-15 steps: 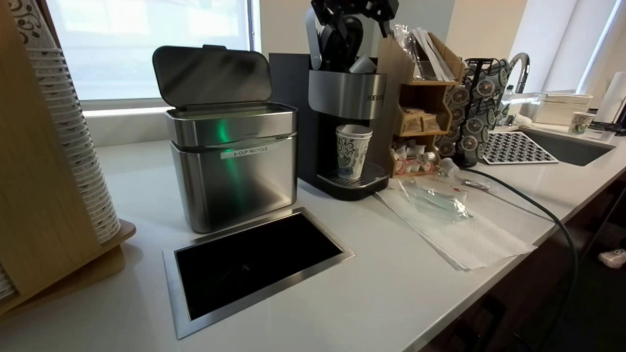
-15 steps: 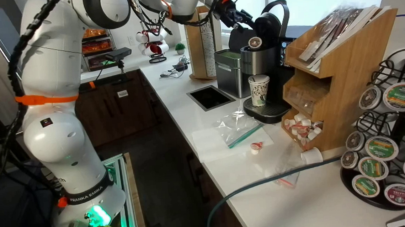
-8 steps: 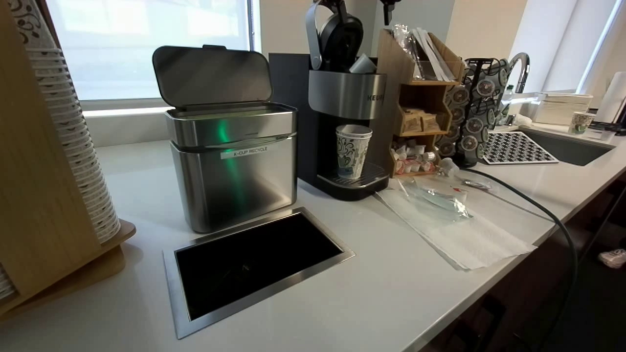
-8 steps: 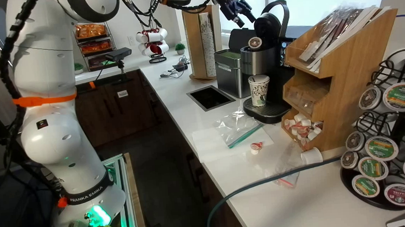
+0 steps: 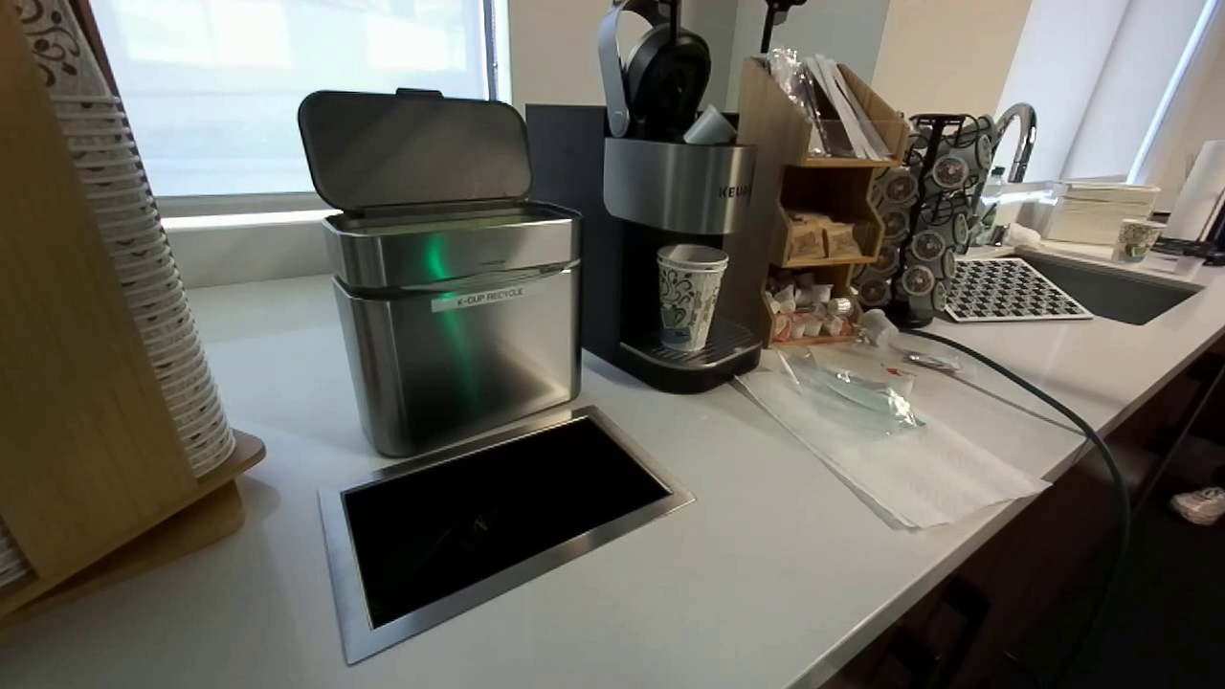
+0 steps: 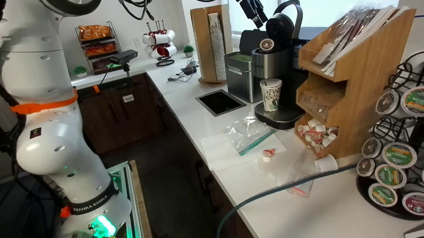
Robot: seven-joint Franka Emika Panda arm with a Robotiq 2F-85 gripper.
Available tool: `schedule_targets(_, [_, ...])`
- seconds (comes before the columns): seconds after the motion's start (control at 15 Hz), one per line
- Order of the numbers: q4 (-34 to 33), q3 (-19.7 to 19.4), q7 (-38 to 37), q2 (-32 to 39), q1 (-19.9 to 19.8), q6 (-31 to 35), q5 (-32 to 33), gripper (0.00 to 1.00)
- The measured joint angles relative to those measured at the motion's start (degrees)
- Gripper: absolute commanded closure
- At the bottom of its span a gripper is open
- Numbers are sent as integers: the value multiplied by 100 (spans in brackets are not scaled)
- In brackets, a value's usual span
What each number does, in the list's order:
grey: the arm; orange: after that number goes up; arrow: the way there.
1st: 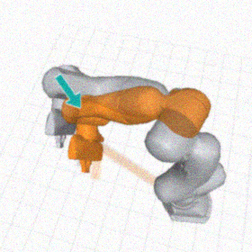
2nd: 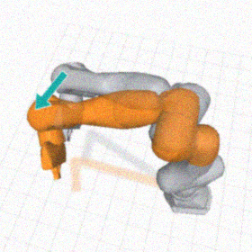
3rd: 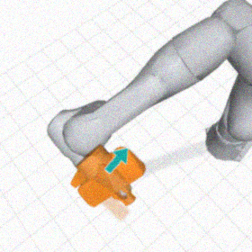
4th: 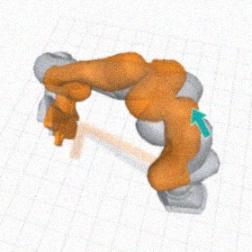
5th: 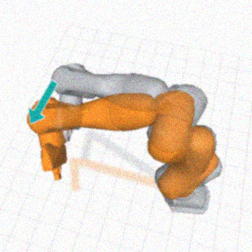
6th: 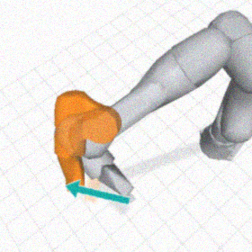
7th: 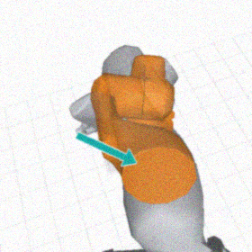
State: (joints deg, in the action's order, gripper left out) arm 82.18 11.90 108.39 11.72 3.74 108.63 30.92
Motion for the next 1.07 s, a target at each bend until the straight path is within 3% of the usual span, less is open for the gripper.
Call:
schedule_targets(0.4, [117,-46,159,-80,25,49,-88,0])
schedule_targets(0.6, [260,-60,768,-118,-41,845,-135,1])
schedule_targets(0.67, [347,-97,1019,-146,-68,1170,-220,24])
schedule_targets(0.8, [530,-195,1582,-202,-108,1745,-530,29])
schedule_targets(1.07, [861,-299,2703,-302,-220,2267,-1332,63])
